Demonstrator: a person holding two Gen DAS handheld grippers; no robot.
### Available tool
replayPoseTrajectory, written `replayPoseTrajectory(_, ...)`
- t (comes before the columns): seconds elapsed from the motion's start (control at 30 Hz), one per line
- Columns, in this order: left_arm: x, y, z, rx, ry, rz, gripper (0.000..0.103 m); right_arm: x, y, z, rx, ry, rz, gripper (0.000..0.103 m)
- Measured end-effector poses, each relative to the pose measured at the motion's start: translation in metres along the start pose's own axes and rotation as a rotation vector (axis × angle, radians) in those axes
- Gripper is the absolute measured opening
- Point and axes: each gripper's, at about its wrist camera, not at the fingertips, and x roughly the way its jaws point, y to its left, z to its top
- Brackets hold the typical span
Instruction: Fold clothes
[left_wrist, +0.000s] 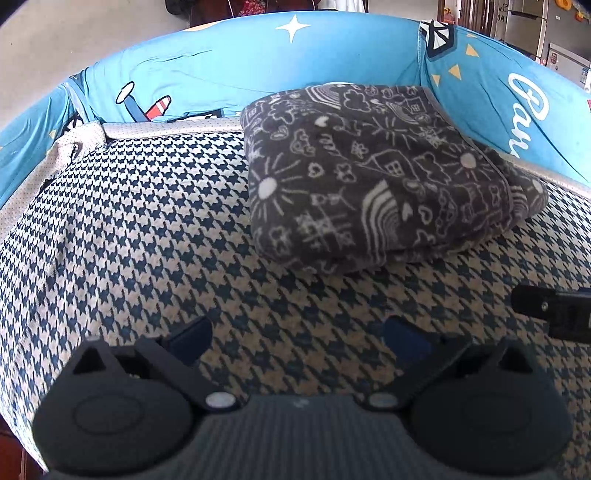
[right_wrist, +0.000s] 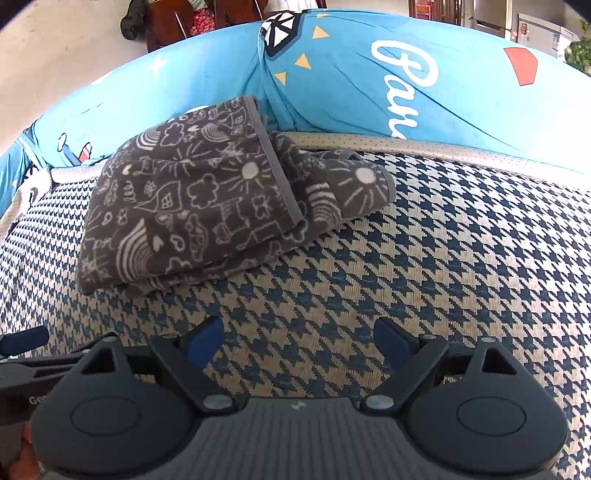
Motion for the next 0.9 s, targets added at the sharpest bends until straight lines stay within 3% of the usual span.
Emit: replayPoseTrajectory(0.9,-0.002,-0.015,-0.005,0.020,0.015,0.002,0.103,0.002,-0.002,-0.003,-0.028,-0.008,0.011,0.089)
